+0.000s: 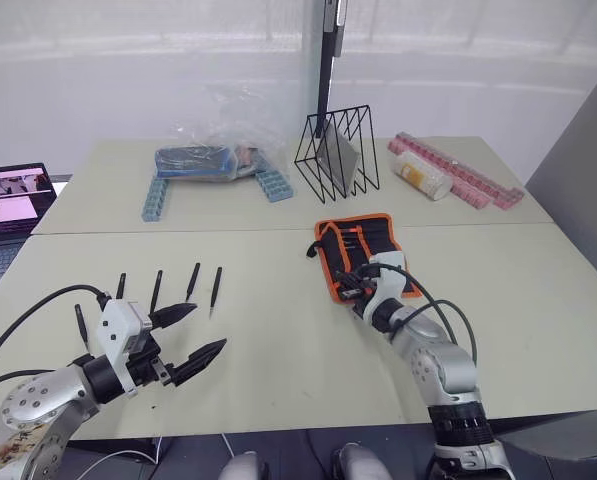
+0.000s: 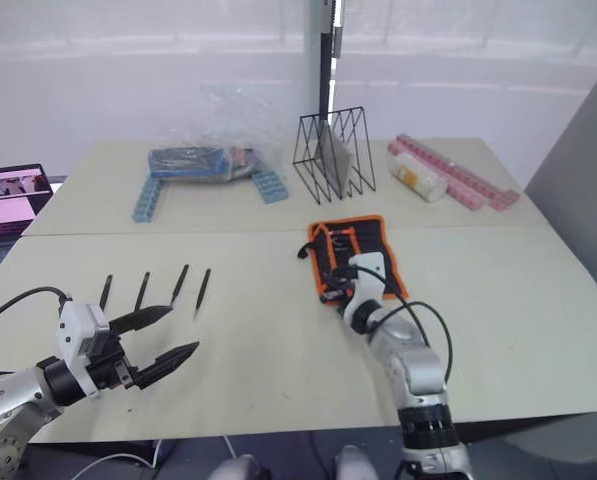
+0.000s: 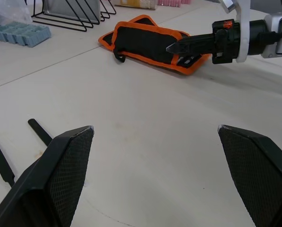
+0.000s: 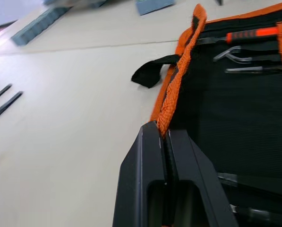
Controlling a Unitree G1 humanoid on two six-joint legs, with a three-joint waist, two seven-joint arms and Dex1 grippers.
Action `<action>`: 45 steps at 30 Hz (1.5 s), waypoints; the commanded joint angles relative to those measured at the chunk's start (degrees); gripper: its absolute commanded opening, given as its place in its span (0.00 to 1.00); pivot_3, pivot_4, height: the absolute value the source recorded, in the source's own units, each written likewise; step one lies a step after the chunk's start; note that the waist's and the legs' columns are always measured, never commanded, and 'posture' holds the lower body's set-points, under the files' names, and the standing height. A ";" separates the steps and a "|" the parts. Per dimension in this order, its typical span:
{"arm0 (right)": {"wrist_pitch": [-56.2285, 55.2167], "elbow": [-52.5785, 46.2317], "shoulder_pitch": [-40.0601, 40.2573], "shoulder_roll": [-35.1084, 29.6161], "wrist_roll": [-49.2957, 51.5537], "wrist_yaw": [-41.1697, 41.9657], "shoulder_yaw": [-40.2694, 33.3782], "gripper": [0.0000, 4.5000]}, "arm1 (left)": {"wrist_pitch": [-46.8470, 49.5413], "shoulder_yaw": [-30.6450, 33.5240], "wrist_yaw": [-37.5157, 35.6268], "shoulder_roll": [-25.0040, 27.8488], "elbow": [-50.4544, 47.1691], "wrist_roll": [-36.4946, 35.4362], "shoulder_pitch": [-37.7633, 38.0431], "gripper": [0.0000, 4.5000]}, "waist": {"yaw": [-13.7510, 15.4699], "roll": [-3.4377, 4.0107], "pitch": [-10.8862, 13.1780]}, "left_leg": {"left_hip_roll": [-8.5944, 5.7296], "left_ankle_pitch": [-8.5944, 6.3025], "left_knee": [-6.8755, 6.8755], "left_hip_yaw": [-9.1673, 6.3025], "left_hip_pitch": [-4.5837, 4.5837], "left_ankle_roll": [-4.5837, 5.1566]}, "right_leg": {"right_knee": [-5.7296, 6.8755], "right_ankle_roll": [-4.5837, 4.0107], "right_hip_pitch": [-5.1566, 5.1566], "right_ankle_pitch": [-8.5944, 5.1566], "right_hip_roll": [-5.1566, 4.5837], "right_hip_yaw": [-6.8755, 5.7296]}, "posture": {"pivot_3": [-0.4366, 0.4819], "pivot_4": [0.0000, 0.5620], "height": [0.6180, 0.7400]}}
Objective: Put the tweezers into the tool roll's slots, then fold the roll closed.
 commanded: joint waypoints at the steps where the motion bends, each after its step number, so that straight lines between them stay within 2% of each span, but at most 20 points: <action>1: -1.94 -5.66 1.27 -2.86 0.33 5.85 2.84 0.00 | -1.26 0.24 -1.38 1.21 1.23 -0.06 -1.77 1.00 | 0.00 0.01 0.00 | 0.01 0.00 0.00 0.00 0.00 0.00 | 0.00 0.00 0.00 0.00 0.01 0.00 | 0.48 0.27 0.87; 5: -4.22 -8.89 4.05 -9.04 -1.21 12.88 6.54 0.00 | -2.08 -1.58 -5.20 3.88 7.63 0.97 -7.33 1.00 | 0.26 0.00 0.01 | -0.01 0.00 0.01 -0.01 0.01 0.00 | -0.01 0.00 0.02 0.00 0.02 -0.03 | 0.48 0.27 0.87; 9: -5.60 -10.88 5.43 -11.33 0.00 16.59 6.93 0.00 | -4.95 -6.10 -9.40 5.80 15.31 4.24 -14.81 1.00 | 0.22 -0.02 0.01 | -0.04 0.01 0.06 0.00 0.01 0.01 | -0.02 0.01 0.05 -0.01 0.05 -0.06 | 0.48 0.27 0.87; 14: -10.70 -13.11 8.01 -17.02 -0.65 24.93 8.52 0.00 | -11.88 -17.37 -18.18 4.69 28.94 10.76 -30.75 1.00 | 0.86 -0.07 0.05 | -0.15 0.01 0.11 -0.04 -0.01 0.01 | -0.03 0.02 0.05 -0.02 0.06 -0.16 | 0.48 0.27 0.87; 19: -13.85 -13.45 8.88 -21.07 -1.03 30.98 10.25 0.00 | -24.59 -26.03 -29.67 1.23 48.63 17.57 -46.89 1.00 | 0.83 -0.11 0.06 | -0.37 0.00 0.21 0.01 -0.05 0.05 | -0.01 0.04 0.05 -0.02 0.06 -0.11 | 0.48 0.27 0.87; 26: -17.26 -13.96 9.84 -24.99 -3.77 35.39 12.47 0.00 | -39.10 -31.37 -39.39 -5.38 72.78 23.85 -64.17 1.00 | 0.69 -0.15 0.09 | -0.40 -0.07 0.55 -0.02 -0.17 0.21 | 0.02 0.09 0.05 -0.05 0.11 -0.12 | 0.48 0.27 0.87; 32: -17.57 -14.72 10.34 -24.62 -5.05 34.20 12.75 0.00 | -45.99 -32.84 -43.17 -11.61 82.70 26.80 -70.62 1.00 | 0.79 -0.19 0.11 | -0.53 -0.20 1.03 -0.09 -0.45 0.44 | 0.08 0.32 0.04 -0.07 -0.02 -0.14 | 0.48 0.27 0.87; 36: -17.14 -15.69 11.10 -24.36 -5.46 33.09 12.69 0.00 | -49.85 -34.44 -43.75 -13.03 86.14 28.28 -71.79 1.00 | 0.73 -0.20 0.12 | -0.55 -0.25 1.20 -0.13 -0.55 0.53 | 0.10 0.37 0.02 -0.07 -0.04 -0.14 | 0.48 0.27 0.87; 39: -17.52 -15.95 11.97 -24.39 -5.76 32.73 12.79 0.00 | -52.32 -35.61 -43.75 -13.18 87.78 28.32 -72.39 0.82 | 0.80 -0.20 0.12 | -0.55 -0.26 1.24 -0.16 -0.58 0.54 | 0.13 0.37 0.01 -0.07 -0.03 -0.16 | 0.48 0.27 0.87; 45: -17.24 -16.64 12.50 -24.20 -5.98 32.29 13.06 0.00 | -54.43 -36.64 -43.75 -12.81 89.68 28.07 -73.53 0.38 | 0.90 -0.20 0.12 | -0.59 -0.27 1.36 -0.19 -0.64 0.56 | 0.17 0.43 0.02 -0.05 -0.07 -0.16 | 0.48 0.27 0.87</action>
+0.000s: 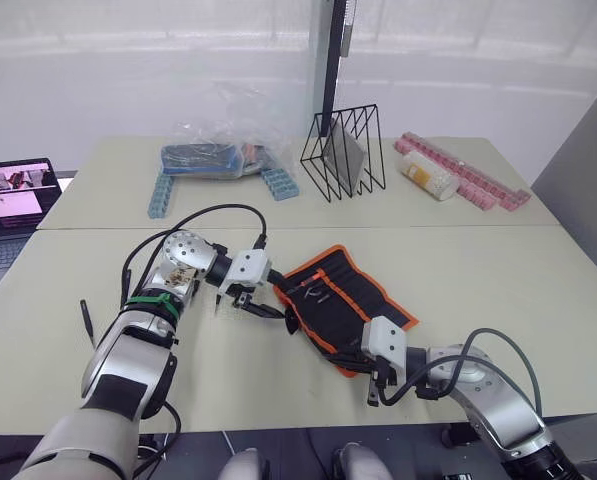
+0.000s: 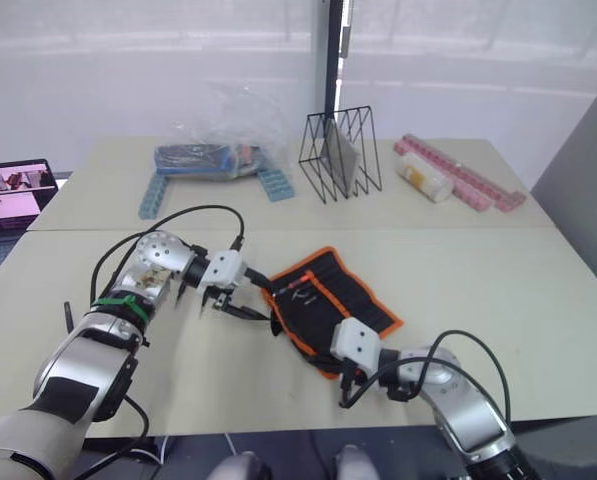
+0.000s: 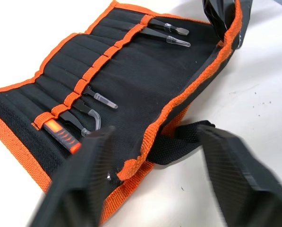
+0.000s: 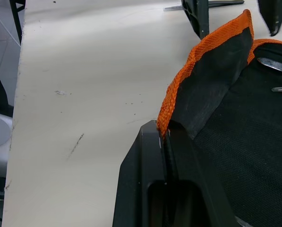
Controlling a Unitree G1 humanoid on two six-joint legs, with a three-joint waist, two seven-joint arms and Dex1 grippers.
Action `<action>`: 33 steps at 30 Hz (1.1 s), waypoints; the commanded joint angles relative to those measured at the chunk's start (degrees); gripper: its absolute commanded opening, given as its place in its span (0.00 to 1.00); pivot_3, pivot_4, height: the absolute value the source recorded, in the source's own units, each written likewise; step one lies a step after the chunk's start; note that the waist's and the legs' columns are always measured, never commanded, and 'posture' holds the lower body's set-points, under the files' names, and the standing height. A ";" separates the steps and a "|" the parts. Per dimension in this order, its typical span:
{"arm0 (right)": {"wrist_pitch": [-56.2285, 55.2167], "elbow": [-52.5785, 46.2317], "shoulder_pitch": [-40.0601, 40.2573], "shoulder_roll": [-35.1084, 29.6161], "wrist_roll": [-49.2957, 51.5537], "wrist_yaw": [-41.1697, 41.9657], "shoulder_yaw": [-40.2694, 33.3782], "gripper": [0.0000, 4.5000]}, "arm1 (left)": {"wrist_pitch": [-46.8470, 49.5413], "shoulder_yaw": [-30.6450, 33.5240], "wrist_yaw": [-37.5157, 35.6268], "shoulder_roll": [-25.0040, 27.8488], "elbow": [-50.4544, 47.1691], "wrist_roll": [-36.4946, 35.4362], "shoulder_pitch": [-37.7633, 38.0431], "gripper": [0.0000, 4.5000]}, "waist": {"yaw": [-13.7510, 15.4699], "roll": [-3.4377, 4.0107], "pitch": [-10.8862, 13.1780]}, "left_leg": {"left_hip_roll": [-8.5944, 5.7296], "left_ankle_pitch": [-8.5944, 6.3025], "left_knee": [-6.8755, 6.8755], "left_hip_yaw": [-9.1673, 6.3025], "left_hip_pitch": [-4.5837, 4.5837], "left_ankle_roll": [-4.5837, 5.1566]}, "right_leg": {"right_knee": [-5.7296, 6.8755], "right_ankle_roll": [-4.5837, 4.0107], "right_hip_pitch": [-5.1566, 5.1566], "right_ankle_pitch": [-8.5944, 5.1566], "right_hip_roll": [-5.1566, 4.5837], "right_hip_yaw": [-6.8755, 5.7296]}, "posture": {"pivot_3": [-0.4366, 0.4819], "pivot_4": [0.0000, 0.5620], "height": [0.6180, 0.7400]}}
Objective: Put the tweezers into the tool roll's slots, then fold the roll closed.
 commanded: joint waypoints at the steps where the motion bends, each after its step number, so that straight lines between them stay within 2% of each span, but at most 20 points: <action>1: -0.74 -2.83 0.25 0.31 0.15 -0.32 0.01 0.00 | -1.20 -0.38 -0.20 0.74 0.25 -1.10 -1.78 0.31 | -0.01 0.00 0.00 | 0.00 0.00 0.01 -0.01 0.00 0.00 | 0.02 0.00 0.00 0.00 0.00 0.00 | 0.48 0.27 0.87; 5: 0.33 -3.49 -0.22 0.72 -0.22 -0.85 0.66 0.00 | -2.71 -0.42 -0.20 1.54 0.64 -1.09 -1.88 0.01 | -0.01 0.00 0.00 | -0.02 -0.01 0.04 -0.03 -0.02 0.01 | 0.04 0.02 0.00 0.00 0.00 -0.01 | 0.48 0.27 0.87; 15: 1.32 -4.28 -1.44 1.16 -2.31 -2.27 2.53 0.00 | -9.33 2.08 0.67 2.93 2.08 0.89 0.92 0.01 | -0.02 0.00 0.00 | -0.03 -0.01 0.06 -0.05 -0.01 0.02 | 0.08 0.02 -0.01 0.00 -0.01 -0.02 | 0.48 0.27 0.87; 22: -4.97 -0.79 -4.96 -1.13 -9.82 -2.59 3.78 0.00 | -11.87 3.91 4.28 3.13 1.78 1.43 3.85 0.01 | 0.03 0.00 0.00 | -0.04 -0.01 0.11 -0.05 -0.01 0.01 | 0.12 0.03 -0.01 -0.01 -0.02 -0.02 | 0.48 0.27 0.87; 30: 2.85 -6.17 -4.33 -1.35 -3.26 0.28 2.45 0.00 | -11.97 4.20 4.29 2.76 1.16 2.17 5.43 0.01 | 0.10 0.00 0.00 | -0.05 -0.01 0.14 -0.08 -0.03 0.01 | 0.16 0.03 -0.01 0.00 -0.04 -0.05 | 0.48 0.27 0.87; 33: 7.48 -7.48 -4.51 -1.37 -0.78 0.26 2.19 0.20 | -11.83 4.15 4.57 2.11 1.27 2.49 4.90 0.00 | 0.15 0.00 0.00 | -0.05 -0.01 0.15 -0.09 -0.02 0.01 | 0.15 0.03 0.01 0.00 -0.04 -0.05 | 0.48 0.27 0.87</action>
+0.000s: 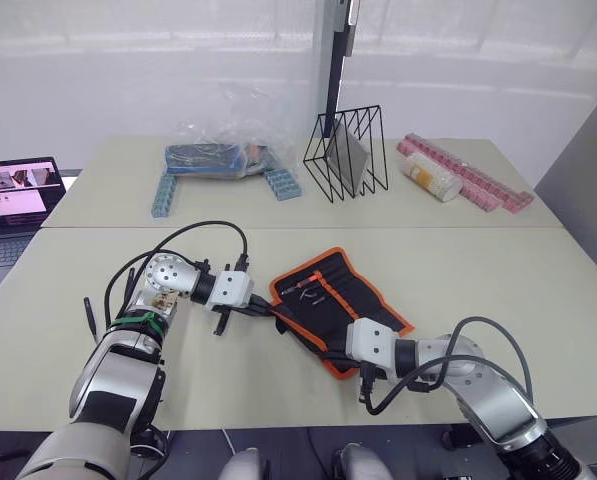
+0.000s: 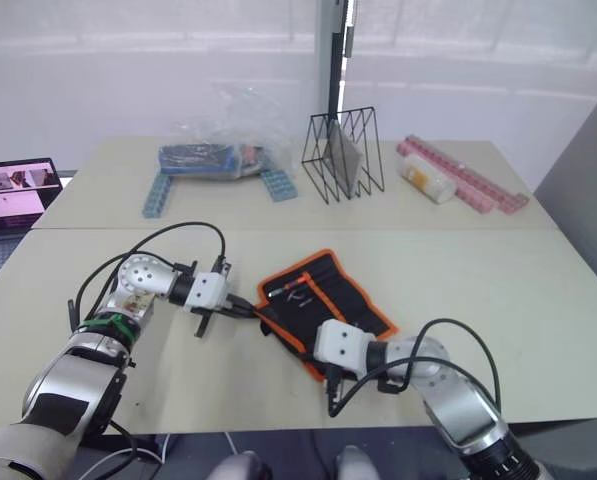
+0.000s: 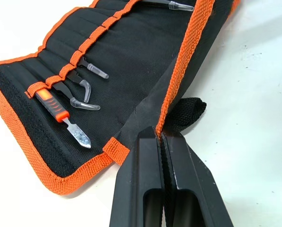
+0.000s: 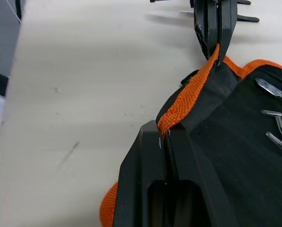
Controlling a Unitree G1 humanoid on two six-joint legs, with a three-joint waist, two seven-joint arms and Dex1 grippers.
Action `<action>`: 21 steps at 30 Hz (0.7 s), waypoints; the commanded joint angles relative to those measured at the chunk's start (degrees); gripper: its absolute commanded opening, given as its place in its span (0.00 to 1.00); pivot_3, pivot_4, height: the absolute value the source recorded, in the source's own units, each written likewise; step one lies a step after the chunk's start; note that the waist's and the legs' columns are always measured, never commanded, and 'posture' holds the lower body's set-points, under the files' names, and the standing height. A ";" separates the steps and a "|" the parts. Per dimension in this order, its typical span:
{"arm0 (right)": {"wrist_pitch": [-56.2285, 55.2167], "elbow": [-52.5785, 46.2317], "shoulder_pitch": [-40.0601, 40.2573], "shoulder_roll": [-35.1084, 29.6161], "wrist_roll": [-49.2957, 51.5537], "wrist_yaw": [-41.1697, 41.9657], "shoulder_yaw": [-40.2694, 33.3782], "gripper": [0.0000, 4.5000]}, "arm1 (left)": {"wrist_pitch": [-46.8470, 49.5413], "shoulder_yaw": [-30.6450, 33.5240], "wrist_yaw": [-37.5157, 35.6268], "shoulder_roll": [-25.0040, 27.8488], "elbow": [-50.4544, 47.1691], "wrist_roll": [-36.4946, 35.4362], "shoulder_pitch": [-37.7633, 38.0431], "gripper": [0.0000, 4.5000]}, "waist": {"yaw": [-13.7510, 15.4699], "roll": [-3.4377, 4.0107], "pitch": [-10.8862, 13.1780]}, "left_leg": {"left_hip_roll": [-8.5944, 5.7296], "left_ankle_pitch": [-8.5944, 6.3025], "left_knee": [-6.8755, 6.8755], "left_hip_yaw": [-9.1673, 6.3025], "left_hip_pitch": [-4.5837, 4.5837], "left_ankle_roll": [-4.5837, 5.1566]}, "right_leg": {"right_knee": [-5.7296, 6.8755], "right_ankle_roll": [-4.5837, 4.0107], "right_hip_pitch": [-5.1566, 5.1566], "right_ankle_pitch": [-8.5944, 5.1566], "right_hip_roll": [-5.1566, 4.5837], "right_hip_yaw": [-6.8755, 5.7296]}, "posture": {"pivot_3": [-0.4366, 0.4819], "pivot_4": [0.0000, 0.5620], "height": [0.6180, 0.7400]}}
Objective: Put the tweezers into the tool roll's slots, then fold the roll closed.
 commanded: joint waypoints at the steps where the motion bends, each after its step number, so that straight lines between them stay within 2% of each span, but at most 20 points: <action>1: 5.28 -3.97 -0.06 0.07 4.15 0.24 -1.90 0.27 | -0.37 0.67 0.64 -0.22 -0.83 0.23 -1.25 0.00 | 0.03 0.00 0.00 | 0.00 0.00 0.01 -0.01 0.00 0.00 | 0.01 0.00 0.00 0.00 0.00 -0.01 | 0.48 0.27 0.87; 4: 10.74 -5.61 -0.09 1.63 9.28 -1.37 -4.80 0.50 | -0.61 0.65 0.48 -0.31 -0.73 0.32 -1.25 0.00 | 0.04 0.00 0.00 | 0.00 0.00 0.02 -0.03 -0.01 0.00 | 0.01 0.00 0.00 0.00 0.00 -0.02 | 0.48 0.27 0.87; 11: 19.89 -2.84 -0.61 8.21 23.31 -6.34 -16.45 0.50 | -2.29 0.20 -0.05 -0.01 -0.60 0.91 -0.99 0.00 | 0.18 0.00 0.00 | 0.00 0.00 0.13 -0.12 -0.08 0.01 | 0.04 0.00 0.00 0.01 -0.01 -0.09 | 0.48 0.27 0.87; 15: 19.94 -0.90 -0.76 10.63 22.84 -9.42 -16.49 0.50 | -3.11 0.26 0.06 0.04 -0.13 1.50 -1.36 0.00 | 0.21 0.00 0.00 | 0.00 -0.01 0.17 -0.17 -0.13 0.01 | 0.06 0.01 0.00 0.01 -0.02 -0.13 | 0.48 0.27 0.87; 21: 16.43 -0.08 0.99 10.59 17.69 -10.20 -10.76 0.09 | -3.52 0.67 0.52 0.07 0.55 2.05 -2.03 0.00 | 0.16 0.01 0.00 | -0.02 -0.01 0.19 -0.18 -0.17 0.02 | 0.06 0.01 -0.02 0.01 -0.01 -0.15 | 0.48 0.27 0.87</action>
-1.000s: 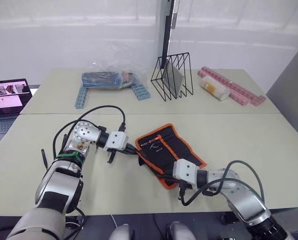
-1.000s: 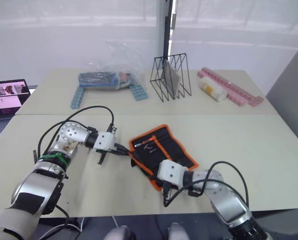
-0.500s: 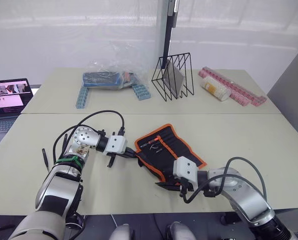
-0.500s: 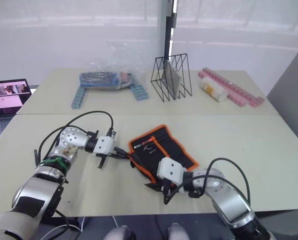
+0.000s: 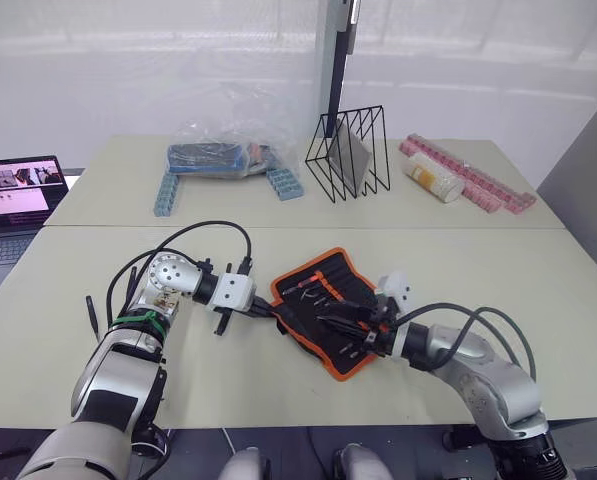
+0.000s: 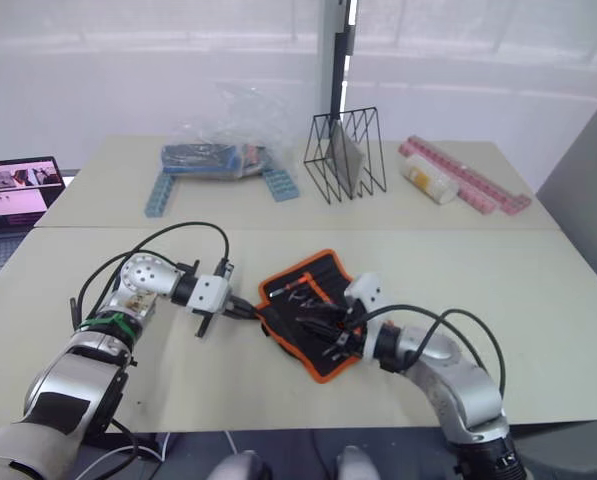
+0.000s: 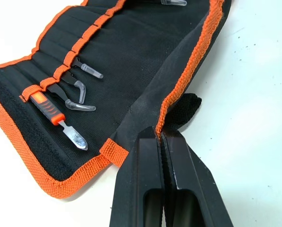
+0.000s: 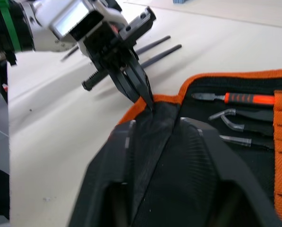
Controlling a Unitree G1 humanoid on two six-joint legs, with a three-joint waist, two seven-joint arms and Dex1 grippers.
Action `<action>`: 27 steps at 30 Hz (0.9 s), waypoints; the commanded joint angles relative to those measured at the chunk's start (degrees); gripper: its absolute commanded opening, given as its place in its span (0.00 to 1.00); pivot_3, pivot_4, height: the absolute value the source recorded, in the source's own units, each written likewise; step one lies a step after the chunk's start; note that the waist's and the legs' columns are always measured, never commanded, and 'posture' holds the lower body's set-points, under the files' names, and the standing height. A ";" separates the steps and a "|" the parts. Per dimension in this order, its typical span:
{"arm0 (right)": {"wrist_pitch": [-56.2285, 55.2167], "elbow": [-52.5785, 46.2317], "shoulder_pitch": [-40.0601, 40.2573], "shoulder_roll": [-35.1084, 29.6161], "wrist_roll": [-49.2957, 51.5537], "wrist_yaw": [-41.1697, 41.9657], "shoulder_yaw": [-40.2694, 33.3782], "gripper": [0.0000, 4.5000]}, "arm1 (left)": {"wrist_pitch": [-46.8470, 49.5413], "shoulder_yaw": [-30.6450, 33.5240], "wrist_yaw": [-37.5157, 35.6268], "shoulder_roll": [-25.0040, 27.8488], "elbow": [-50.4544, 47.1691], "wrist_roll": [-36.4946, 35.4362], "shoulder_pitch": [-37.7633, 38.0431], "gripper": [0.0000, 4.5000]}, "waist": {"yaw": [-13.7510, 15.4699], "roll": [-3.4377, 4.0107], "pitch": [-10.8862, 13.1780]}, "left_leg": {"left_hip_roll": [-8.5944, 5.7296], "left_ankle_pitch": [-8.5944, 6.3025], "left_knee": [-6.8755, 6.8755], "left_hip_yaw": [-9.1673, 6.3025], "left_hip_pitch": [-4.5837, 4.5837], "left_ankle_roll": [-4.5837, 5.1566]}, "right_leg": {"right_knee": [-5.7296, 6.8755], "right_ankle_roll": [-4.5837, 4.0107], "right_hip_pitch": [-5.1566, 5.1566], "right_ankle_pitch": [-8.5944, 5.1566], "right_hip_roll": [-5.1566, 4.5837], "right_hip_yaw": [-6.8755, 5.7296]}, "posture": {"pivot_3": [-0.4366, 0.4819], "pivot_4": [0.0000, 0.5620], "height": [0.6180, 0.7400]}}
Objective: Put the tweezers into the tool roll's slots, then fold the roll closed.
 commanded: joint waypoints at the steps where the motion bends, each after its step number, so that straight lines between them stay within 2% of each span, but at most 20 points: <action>1: -2.25 -0.73 0.72 -0.25 -1.94 -0.02 2.38 0.01 | -0.94 0.71 0.38 0.38 0.33 -0.09 -1.54 0.00 | -0.01 0.00 0.00 | 0.00 0.00 0.01 0.00 -0.01 0.00 | 0.00 0.00 0.00 0.00 0.00 0.00 | 0.48 0.27 0.87; 14: -5.86 4.96 0.91 -1.84 -10.52 1.07 10.65 0.01 | -3.11 0.21 0.42 1.51 -0.73 0.53 -0.31 0.00 | -0.16 0.00 0.00 | 0.00 -0.01 0.10 -0.03 -0.02 0.01 | 0.02 0.00 0.01 0.00 0.00 -0.03 | 0.48 0.27 0.87; 23: -6.81 7.66 -0.19 -2.17 -13.72 1.34 12.61 0.00 | 3.08 0.83 -2.88 4.41 -5.51 -1.55 1.21 0.64 | -0.61 0.00 0.00 | 0.01 -0.01 0.09 -0.06 0.01 0.01 | 0.04 0.00 0.03 0.00 0.02 -0.05 | 0.48 0.27 0.87; 27: -7.07 8.43 -0.70 -2.26 -14.23 1.87 12.94 0.00 | 16.98 1.47 -4.20 6.66 -13.96 -6.43 2.45 0.93 | -0.95 0.01 -0.01 | 0.03 -0.01 0.10 -0.09 0.03 0.01 | 0.07 0.00 0.05 0.00 0.03 -0.05 | 0.48 0.27 0.87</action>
